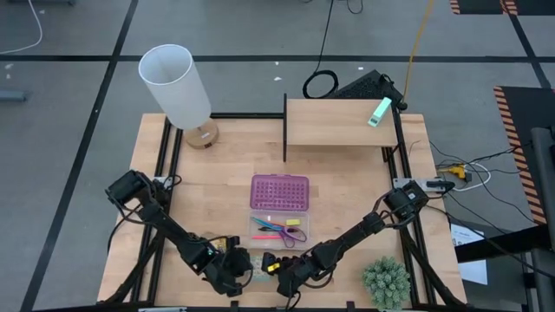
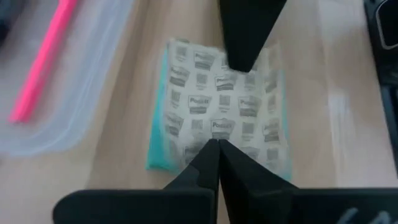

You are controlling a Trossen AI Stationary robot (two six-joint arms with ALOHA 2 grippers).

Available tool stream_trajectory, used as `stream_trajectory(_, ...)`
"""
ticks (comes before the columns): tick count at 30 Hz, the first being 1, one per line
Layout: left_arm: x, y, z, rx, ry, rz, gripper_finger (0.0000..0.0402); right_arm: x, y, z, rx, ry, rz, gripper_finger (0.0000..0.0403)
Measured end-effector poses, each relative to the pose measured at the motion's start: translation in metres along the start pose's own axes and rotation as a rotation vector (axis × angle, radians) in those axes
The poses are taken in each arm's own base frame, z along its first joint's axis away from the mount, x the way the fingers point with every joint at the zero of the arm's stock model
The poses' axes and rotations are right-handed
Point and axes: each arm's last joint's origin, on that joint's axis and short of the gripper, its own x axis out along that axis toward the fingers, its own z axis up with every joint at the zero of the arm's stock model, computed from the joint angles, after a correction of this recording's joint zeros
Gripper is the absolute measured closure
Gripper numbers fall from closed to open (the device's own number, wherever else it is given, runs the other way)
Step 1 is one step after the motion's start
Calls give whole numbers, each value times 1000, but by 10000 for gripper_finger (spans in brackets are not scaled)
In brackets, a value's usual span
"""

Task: Pack school essentials
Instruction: Put the green sticky notes into the violet plastic pencil case

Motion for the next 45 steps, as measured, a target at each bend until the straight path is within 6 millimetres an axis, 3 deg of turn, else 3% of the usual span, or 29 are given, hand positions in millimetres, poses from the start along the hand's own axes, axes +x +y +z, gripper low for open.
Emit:
stream_trajectory(5,9,2,-2,-7,23,-7,392,0,1,1,-6,-1,0,216)
stream_trajectory(16,9,5,-7,9,75,27,392,-4,7,7,-86,37,-18,216)
stream_trajectory(45,7,4,-12,96,87,25,392,-7,-1,12,-73,13,-96,216)
